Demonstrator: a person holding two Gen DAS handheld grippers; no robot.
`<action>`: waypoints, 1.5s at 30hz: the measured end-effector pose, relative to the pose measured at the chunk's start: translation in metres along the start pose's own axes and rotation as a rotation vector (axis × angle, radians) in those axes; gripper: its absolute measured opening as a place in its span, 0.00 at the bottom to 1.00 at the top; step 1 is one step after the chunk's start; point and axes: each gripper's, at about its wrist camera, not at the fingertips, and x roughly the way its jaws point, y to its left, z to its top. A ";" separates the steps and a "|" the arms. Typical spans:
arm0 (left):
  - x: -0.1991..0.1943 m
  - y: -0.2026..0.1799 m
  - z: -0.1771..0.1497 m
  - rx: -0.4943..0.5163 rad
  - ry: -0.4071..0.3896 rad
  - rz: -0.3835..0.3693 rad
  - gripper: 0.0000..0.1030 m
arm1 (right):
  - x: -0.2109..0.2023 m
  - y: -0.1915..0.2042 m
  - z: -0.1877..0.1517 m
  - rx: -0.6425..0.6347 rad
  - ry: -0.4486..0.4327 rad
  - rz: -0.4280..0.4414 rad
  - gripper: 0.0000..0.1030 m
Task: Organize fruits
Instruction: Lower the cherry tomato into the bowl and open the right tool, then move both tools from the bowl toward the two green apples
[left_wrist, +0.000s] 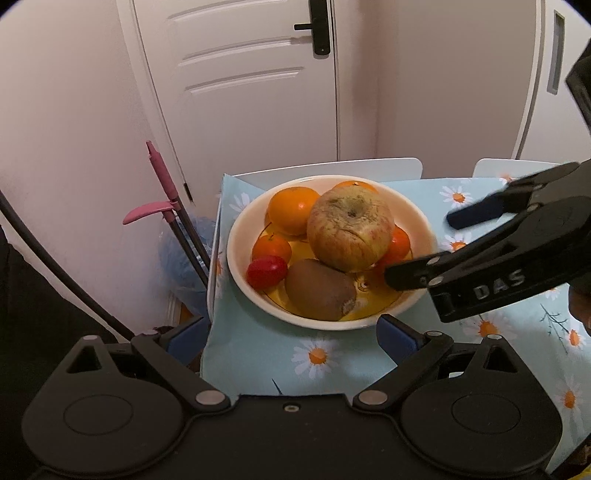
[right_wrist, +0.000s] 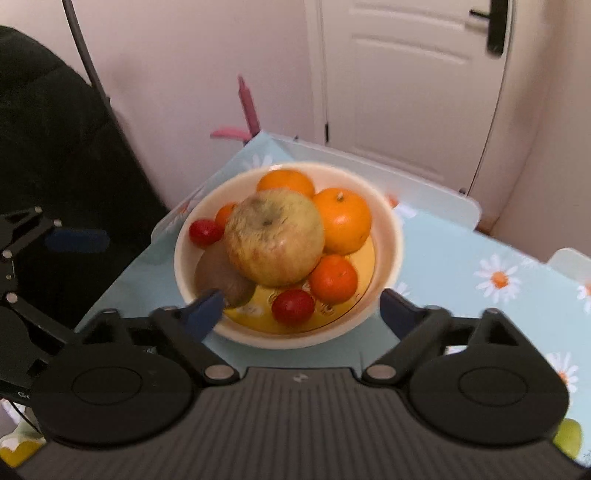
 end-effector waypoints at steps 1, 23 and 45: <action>-0.001 -0.001 0.000 0.001 -0.001 0.000 0.97 | -0.003 -0.001 0.000 0.004 0.003 -0.002 1.00; -0.049 -0.026 0.017 0.075 -0.094 -0.086 0.97 | -0.102 -0.032 -0.036 0.201 -0.100 -0.183 1.00; -0.033 -0.160 0.024 0.062 -0.084 -0.099 0.97 | -0.148 -0.169 -0.120 0.069 -0.025 -0.145 1.00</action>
